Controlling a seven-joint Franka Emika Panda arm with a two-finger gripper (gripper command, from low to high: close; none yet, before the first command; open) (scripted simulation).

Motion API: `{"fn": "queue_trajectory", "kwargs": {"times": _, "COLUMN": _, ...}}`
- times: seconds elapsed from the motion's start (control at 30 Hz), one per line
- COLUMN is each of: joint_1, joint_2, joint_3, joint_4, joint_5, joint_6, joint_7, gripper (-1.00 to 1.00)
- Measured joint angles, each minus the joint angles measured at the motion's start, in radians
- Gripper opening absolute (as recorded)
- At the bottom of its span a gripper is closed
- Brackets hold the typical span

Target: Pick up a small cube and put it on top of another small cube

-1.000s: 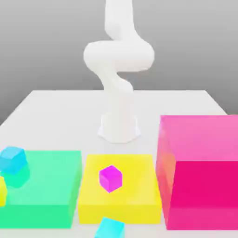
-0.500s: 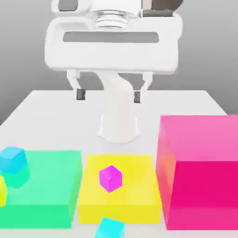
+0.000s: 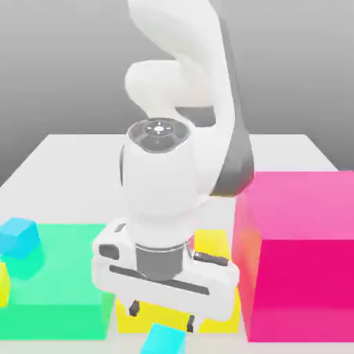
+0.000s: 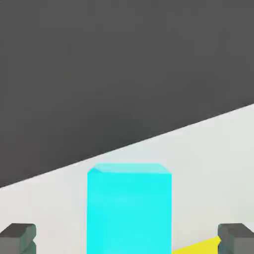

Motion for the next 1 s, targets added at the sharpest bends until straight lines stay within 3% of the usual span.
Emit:
{"fn": "queue_trajectory", "kwargs": {"times": 0.03, "joint_1": 0.002, "joint_2": 0.036, "joint_3": -0.003, "joint_4": 0.006, "joint_5": -0.004, "joint_6": 0.029, "joint_7": 0.003, "gripper": 0.0}}
{"fn": "queue_trajectory", "kwargs": {"times": 0.07, "joint_1": 0.005, "joint_2": 0.07, "joint_3": -0.006, "joint_4": 0.012, "joint_5": -0.007, "joint_6": 0.055, "joint_7": 0.006, "gripper": -1.0}}
{"fn": "queue_trajectory", "kwargs": {"times": 0.3, "joint_1": 0.005, "joint_2": 0.077, "joint_3": -0.006, "joint_4": 0.014, "joint_5": -0.008, "joint_6": 0.062, "joint_7": 0.007, "gripper": -1.0}}
{"fn": "queue_trajectory", "kwargs": {"times": 0.47, "joint_1": -0.005, "joint_2": -0.079, "joint_3": 0.006, "joint_4": -0.021, "joint_5": 0.005, "joint_6": -0.06, "joint_7": -0.012, "gripper": -1.0}}
{"fn": "queue_trajectory", "kwargs": {"times": 0.7, "joint_1": -0.022, "joint_2": -0.329, "joint_3": 0.014, "joint_4": -0.164, "joint_5": -0.01, "joint_6": -0.17, "joint_7": -0.16, "gripper": -1.0}}
{"fn": "queue_trajectory", "kwargs": {"times": 1.0, "joint_1": 0.01, "joint_2": -0.657, "joint_3": -0.02, "joint_4": -0.356, "joint_5": 0.05, "joint_6": -0.304, "joint_7": -0.422, "gripper": -1.0}}
